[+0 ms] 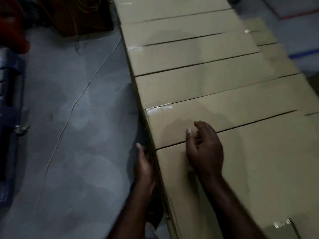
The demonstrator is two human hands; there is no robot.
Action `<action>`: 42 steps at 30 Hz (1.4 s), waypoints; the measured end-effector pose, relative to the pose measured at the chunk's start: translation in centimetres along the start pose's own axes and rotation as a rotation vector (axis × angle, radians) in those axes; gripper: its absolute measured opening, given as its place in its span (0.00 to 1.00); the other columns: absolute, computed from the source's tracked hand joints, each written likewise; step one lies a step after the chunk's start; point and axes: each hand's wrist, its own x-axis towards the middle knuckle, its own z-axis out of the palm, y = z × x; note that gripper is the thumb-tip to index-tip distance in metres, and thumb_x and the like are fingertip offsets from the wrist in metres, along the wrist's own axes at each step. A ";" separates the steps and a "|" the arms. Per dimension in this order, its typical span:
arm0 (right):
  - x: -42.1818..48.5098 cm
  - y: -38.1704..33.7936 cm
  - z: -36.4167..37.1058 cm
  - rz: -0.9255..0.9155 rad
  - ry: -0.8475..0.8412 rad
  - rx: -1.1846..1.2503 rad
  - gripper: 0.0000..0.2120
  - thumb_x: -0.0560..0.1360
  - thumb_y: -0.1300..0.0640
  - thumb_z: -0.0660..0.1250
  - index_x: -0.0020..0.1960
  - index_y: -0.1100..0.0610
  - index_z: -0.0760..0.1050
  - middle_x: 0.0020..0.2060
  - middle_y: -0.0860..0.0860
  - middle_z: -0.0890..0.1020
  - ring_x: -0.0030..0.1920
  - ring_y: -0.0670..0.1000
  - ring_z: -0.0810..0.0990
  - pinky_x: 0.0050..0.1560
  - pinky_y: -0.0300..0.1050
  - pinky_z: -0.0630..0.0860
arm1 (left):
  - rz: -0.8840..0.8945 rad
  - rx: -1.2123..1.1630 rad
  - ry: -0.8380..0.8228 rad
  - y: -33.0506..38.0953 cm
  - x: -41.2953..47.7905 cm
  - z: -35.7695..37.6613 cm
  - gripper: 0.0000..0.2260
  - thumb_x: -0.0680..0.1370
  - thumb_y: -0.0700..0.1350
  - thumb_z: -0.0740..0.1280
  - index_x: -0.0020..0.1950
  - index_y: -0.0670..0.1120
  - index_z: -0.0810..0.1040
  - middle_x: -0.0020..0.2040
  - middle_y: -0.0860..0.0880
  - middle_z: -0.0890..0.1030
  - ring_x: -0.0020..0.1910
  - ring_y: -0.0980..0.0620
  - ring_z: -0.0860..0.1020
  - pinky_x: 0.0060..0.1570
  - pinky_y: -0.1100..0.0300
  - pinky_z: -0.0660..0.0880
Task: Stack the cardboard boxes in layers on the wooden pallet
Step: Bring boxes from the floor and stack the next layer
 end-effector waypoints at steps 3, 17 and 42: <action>5.6 6.2 -4.6 0.170 0.098 -0.130 0.19 0.75 0.52 0.65 0.60 0.63 0.79 0.56 0.59 0.82 0.55 0.60 0.81 0.58 0.51 0.77 | 0.077 0.163 -0.106 0.3 -1.0 0.0 0.32 0.74 0.72 0.61 0.65 0.49 0.79 0.58 0.50 0.84 0.57 0.48 0.82 0.61 0.49 0.75; 17.4 23.5 -14.1 0.835 -0.187 -0.357 0.32 0.78 0.40 0.62 0.72 0.61 0.64 0.68 0.63 0.73 0.67 0.65 0.72 0.67 0.59 0.69 | 0.512 0.642 0.086 -2.7 -1.8 2.4 0.20 0.84 0.47 0.60 0.75 0.45 0.68 0.70 0.41 0.75 0.66 0.44 0.74 0.58 0.59 0.65; 17.7 23.5 -12.5 0.829 -0.299 -0.538 0.30 0.82 0.40 0.56 0.72 0.63 0.64 0.67 0.66 0.72 0.64 0.67 0.73 0.65 0.59 0.71 | 1.446 1.394 -0.331 0.8 2.5 1.6 0.21 0.79 0.50 0.59 0.65 0.40 0.80 0.73 0.43 0.72 0.77 0.44 0.61 0.74 0.38 0.51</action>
